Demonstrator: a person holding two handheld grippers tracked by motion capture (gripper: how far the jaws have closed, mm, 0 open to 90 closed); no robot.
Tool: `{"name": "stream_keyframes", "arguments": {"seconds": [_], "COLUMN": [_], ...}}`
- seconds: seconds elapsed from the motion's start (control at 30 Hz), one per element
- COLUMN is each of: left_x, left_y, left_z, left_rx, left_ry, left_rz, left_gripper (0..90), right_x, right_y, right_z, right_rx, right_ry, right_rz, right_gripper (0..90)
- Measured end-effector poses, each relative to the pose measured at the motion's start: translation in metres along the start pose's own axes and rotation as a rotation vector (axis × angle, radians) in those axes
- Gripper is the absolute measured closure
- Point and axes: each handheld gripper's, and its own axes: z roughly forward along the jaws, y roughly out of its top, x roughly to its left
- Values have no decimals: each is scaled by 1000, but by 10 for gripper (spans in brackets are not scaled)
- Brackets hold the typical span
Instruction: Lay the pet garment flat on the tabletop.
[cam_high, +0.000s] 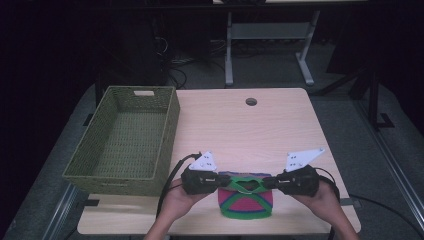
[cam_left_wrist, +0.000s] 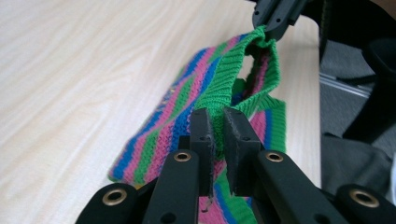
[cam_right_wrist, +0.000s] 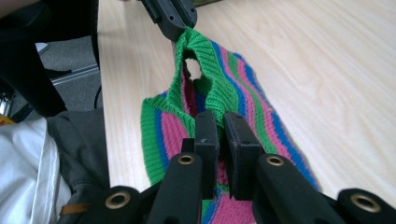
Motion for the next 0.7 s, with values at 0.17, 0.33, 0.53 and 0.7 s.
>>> {"name": "stream_keyframes", "arguments": {"seconds": [0.17, 0.33, 0.53, 0.7], "left_x": [9, 16, 29, 35], "left_y": [3, 8, 13, 19], "left_z": [-1, 1, 5, 10], "left_rx": [-32, -48, -65, -71], "left_ry": [14, 45, 65, 103], "left_rz": [-33, -63, -107, -121], "left_gripper": [825, 820, 820, 821], "right_x": [-9, -17, -31, -42], "right_y": [8, 14, 21, 27], "right_z": [-2, -2, -2, -1], "right_rx": [2, -4, -12, -4], "right_ry": [-10, -21, -34, -53], "right_rz": [15, 33, 64, 83], "right_gripper": [837, 837, 836, 834]}}
